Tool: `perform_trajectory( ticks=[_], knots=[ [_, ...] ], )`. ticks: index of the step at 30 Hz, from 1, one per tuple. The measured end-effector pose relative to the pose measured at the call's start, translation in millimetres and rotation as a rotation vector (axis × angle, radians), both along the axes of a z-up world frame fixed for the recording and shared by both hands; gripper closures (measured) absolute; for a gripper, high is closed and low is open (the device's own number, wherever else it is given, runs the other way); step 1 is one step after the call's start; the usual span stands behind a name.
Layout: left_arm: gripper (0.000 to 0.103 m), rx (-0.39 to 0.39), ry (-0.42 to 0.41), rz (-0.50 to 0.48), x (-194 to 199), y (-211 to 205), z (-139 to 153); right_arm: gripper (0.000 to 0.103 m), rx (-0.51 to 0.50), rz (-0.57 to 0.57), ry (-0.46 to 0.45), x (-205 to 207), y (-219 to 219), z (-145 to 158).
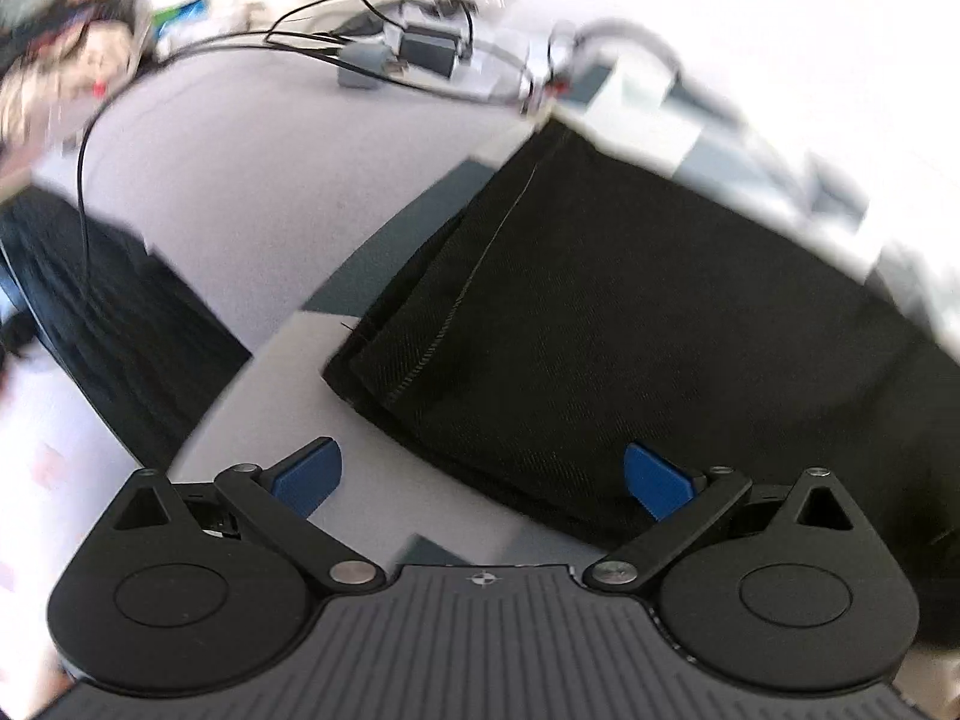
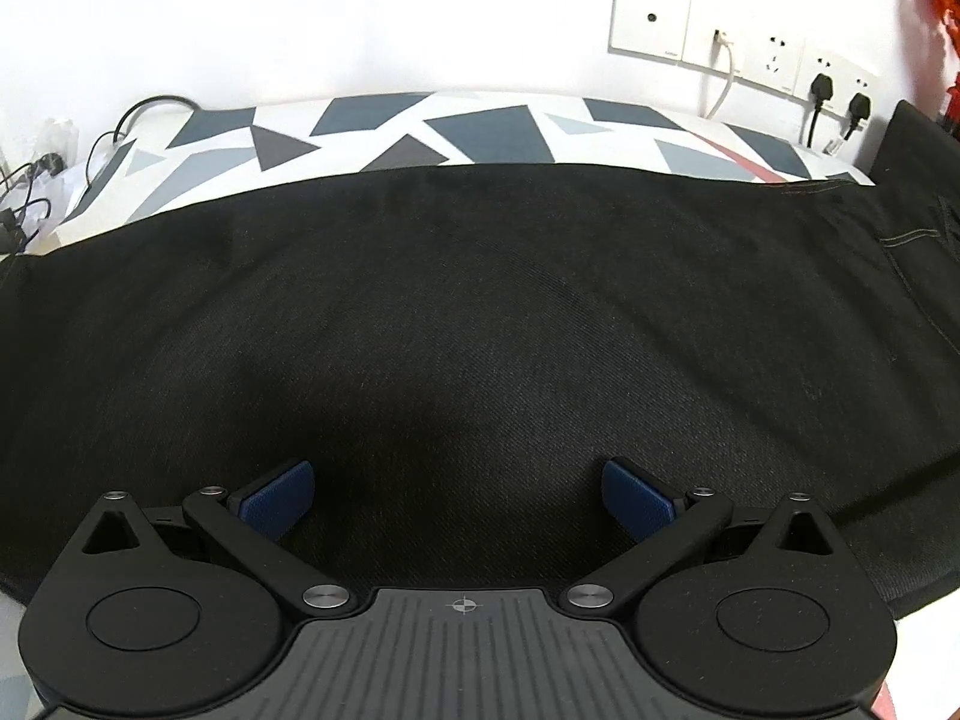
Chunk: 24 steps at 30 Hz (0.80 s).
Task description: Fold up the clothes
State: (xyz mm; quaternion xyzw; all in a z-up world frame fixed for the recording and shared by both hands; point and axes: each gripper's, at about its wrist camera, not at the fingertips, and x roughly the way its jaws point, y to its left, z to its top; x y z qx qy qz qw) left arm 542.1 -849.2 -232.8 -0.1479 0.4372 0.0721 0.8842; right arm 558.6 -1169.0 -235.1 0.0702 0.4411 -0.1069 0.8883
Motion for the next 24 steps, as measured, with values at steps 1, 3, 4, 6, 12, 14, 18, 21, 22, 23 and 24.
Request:
perform_trajectory(
  ticks=[1,3,4,6,12,14,18,21,22,23,24],
  knots=[
    [0.001,-0.027,-0.018,0.003,-4,2,-1,0.001,0.000,0.004,-0.001,-1,0,0],
    [0.004,-0.025,-0.019,-0.010,-8,2,-7,0.001,-0.003,0.012,-0.011,-5,1,-1],
    [0.006,-0.020,-0.035,-0.015,-11,2,-8,0.001,-0.006,0.015,-0.018,-7,2,-1],
    [0.020,-0.035,-0.073,-0.027,-14,4,-8,0.001,-0.009,0.018,-0.026,-10,3,-2],
    [0.019,-0.071,-0.081,-0.006,-4,12,-9,0.001,-0.010,0.004,-0.024,-8,5,-1],
    [0.016,-0.065,-0.077,0.001,2,12,-9,0.001,-0.008,0.000,-0.018,-7,6,-1],
    [0.008,-0.081,-0.084,0.030,13,15,-11,0.001,-0.008,0.006,-0.019,-7,5,-1],
    [0.011,-0.072,-0.083,0.054,19,10,-12,0.001,-0.008,0.021,-0.024,-9,3,-1],
    [0.021,-0.063,-0.085,0.058,19,8,-10,0.001,-0.008,0.025,-0.025,-10,2,-1],
    [0.065,-0.066,-0.089,0.058,20,8,-8,0.001,-0.007,0.027,-0.024,-10,2,-1],
    [0.090,-0.087,-0.077,0.057,22,10,-8,0.001,-0.006,0.029,-0.022,-10,1,-1]
  ],
)
